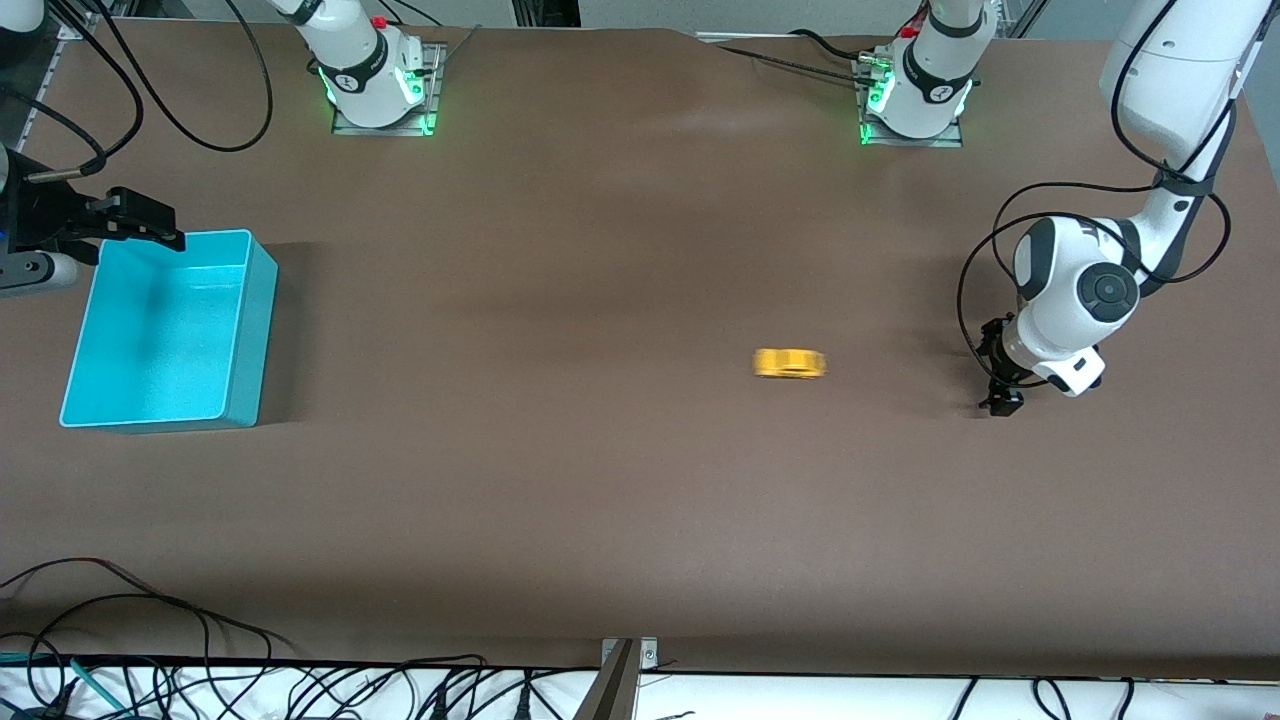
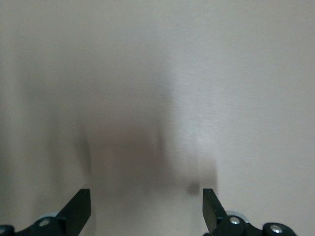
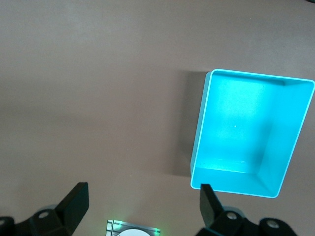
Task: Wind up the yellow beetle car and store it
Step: 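Raise the left gripper away while the right gripper reaches the car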
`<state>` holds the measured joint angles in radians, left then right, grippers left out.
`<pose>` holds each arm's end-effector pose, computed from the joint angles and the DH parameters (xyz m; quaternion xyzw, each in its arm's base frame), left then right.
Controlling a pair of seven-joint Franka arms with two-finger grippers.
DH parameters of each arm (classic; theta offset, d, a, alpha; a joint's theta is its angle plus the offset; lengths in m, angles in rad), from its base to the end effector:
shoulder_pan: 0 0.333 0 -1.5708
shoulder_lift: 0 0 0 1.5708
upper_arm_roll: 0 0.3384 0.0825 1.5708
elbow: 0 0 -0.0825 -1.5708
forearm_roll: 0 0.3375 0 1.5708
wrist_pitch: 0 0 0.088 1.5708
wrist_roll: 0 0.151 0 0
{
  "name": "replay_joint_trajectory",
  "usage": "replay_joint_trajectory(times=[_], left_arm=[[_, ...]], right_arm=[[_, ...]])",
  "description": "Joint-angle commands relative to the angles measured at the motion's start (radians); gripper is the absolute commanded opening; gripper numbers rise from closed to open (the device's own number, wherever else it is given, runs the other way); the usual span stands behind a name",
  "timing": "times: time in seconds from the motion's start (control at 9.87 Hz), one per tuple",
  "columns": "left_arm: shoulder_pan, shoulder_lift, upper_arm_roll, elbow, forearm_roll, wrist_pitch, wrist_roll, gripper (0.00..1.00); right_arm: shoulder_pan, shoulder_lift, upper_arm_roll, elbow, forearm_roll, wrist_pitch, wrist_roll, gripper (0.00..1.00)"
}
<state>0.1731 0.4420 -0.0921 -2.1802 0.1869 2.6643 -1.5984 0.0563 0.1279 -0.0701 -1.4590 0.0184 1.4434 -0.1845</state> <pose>0.5512 0.0429 0.2054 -0.7227 -0.6903 -0.0342 0.0023 0.5292 -0.0019 0.5733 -0.9938 -0.0855 0.0707 0.0118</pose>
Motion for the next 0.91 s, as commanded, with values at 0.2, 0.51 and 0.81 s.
replay_joint_trajectory(times=[0.2, 0.51, 0.81], left_arm=[[-0.006, -0.094, -0.035, 0.136, 0.023, -0.163, 0.093, 1.00], [0.003, -0.109, -0.061, 0.241, 0.020, -0.227, 0.181, 0.97], [-0.003, -0.149, -0.063, 0.269, 0.022, -0.317, 0.456, 0.89]], right_arm=[[0.007, -0.008, 0.007, -0.009, 0.011, 0.002, -0.020, 1.00], [0.016, -0.004, 0.007, -0.006, 0.006, -0.001, -0.137, 1.00], [0.028, 0.041, 0.009, 0.005, 0.006, 0.017, -0.210, 1.00]])
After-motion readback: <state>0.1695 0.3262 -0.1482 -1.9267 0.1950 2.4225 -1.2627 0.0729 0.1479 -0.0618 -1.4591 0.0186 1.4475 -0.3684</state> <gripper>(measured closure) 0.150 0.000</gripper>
